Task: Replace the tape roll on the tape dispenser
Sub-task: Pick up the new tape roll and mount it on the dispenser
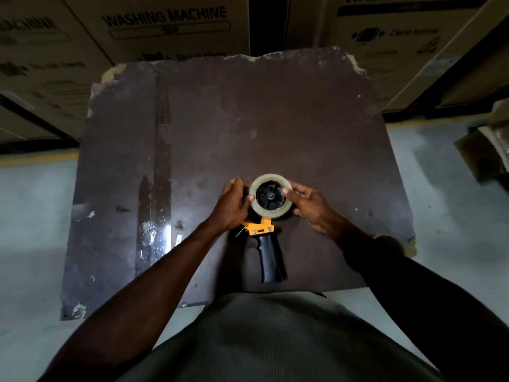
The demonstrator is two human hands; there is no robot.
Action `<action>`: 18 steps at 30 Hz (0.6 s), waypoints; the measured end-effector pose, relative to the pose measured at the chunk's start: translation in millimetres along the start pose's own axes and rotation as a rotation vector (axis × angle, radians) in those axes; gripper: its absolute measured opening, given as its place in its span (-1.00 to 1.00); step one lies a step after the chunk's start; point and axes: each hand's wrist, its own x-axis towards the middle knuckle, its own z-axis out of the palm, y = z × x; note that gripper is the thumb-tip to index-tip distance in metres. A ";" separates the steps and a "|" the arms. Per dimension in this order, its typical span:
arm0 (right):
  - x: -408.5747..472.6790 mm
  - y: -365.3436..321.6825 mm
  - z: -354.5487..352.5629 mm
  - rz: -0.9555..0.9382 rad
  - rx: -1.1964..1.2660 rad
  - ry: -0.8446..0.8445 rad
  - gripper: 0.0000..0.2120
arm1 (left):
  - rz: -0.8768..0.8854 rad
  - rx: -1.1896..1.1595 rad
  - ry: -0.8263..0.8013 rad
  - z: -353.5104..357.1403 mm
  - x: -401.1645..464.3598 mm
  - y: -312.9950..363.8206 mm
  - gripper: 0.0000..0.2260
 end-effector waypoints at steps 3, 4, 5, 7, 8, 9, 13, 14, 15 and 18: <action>4.0 -1.1 -4.5 -0.002 -0.033 -0.030 -0.72 | -0.012 -0.022 0.004 -0.4 1.1 0.5 -0.78; 4.7 -1.5 -6.2 -0.006 -0.053 -0.041 -0.75 | -0.016 -0.020 0.003 -0.4 0.6 0.7 -0.79; 5.6 -1.7 -7.8 -0.012 -0.070 -0.049 -0.78 | -0.014 -0.014 0.010 -0.4 0.3 0.5 -0.79; 7.2 -3.4 -10.0 -0.012 -0.101 -0.045 -0.82 | -0.012 0.022 0.032 -2.6 -0.1 1.3 -0.79; 8.0 -4.3 -10.9 -0.016 -0.127 -0.045 -0.83 | -0.009 0.053 0.043 -3.9 0.4 2.1 -0.79; 8.8 -4.4 -11.9 -0.019 -0.161 -0.048 -0.85 | -0.005 0.092 0.048 -4.7 0.5 3.1 -0.80; 9.1 -4.2 -13.8 -0.043 -0.298 -0.026 -0.76 | -0.040 0.221 0.016 -5.9 2.3 9.1 -0.81; 8.8 -4.1 -13.7 -0.043 -0.312 -0.018 -0.74 | -0.044 0.237 0.014 -4.9 2.0 9.8 -0.80; 7.9 -4.8 -13.3 -0.038 -0.327 -0.010 -0.71 | -0.042 0.252 0.016 -4.4 1.4 10.3 -0.80; 4.1 -9.6 -11.8 -0.028 -0.381 -0.002 -0.64 | -0.028 0.260 0.005 -5.6 1.6 8.9 -0.80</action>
